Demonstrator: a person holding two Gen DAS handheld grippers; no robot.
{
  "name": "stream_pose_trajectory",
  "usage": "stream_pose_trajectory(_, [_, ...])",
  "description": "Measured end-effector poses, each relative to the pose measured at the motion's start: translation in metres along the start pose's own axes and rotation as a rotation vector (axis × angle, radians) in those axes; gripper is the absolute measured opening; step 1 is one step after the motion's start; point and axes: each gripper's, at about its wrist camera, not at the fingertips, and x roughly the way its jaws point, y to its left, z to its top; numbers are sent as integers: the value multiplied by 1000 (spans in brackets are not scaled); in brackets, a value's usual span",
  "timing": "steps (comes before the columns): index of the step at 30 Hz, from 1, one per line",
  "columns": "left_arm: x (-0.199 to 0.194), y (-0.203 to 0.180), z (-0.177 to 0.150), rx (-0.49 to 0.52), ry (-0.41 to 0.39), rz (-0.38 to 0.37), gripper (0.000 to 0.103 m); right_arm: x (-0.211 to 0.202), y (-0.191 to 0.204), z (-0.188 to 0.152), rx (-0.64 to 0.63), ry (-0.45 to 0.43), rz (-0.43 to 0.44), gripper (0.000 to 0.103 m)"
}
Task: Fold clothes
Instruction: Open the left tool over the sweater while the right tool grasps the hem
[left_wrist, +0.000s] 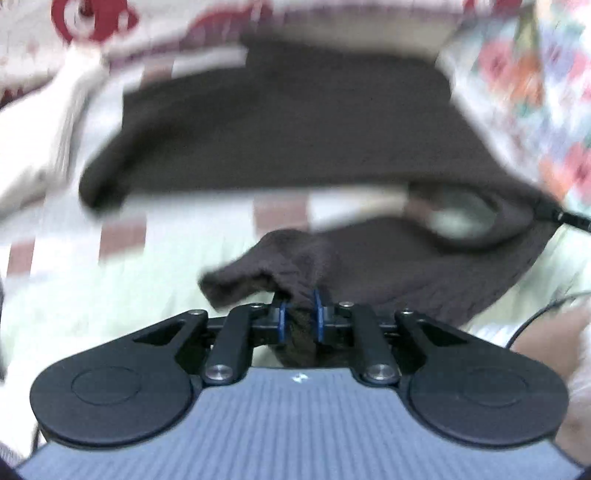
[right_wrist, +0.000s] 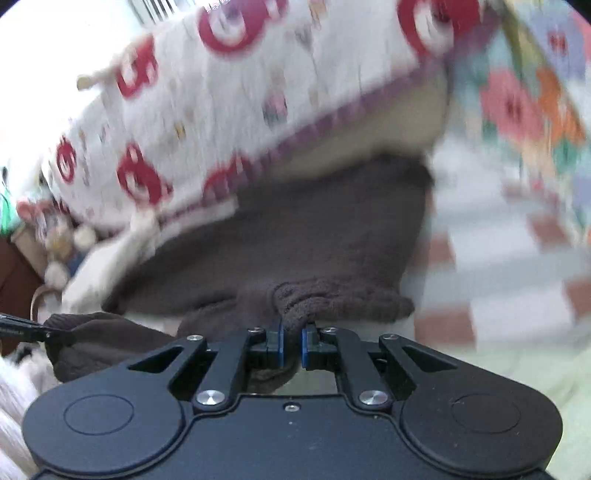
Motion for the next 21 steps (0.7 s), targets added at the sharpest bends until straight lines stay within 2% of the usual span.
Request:
stream_pose_trajectory(2, [6, -3, 1, 5, 17, 25, 15, 24, -12, -15, 50, 103, -43, 10])
stream_pose_trajectory(3, [2, -6, 7, 14, -9, 26, 16, 31, -16, -19, 69, 127, -54, 10])
stream_pose_trajectory(4, [-3, -9, 14, 22, -38, 26, 20, 36, -18, -23, 84, 143, -60, 11])
stream_pose_trajectory(5, [-11, -12, 21, 32, -79, 17, 24, 37, -19, -24, 89, 147, -54, 12])
stream_pose_trajectory(7, [-26, -21, 40, 50, -177, -19, 41, 36, -21, -21, 97, 151, -37, 18])
stream_pose_trajectory(9, [-30, -32, 56, 78, -239, -59, 45, 29, -29, -15, 136, 131, -6, 20])
stream_pose_trajectory(11, [-20, -49, 73, 104, -264, -101, 46, 22, -38, -10, 174, 110, 26, 26])
stream_pose_trajectory(12, [-10, -59, 80, 117, -266, -129, 46, 17, -42, -7, 195, 92, 36, 29])
stream_pose_trajectory(15, [25, -91, 96, 151, -244, -219, 46, 2, -60, 4, 272, -13, 22, 49])
stream_pose_trajectory(18, [59, -128, 110, 195, -202, -284, 46, 1, -82, 13, 343, -71, -31, 50])
stream_pose_trajectory(20, [81, -152, 119, 227, -174, -320, 46, 7, -91, 22, 330, -96, -106, 50])
stream_pose_trajectory(21, [88, -161, 123, 262, -160, -288, 46, 12, -92, 28, 290, -96, -146, 50])
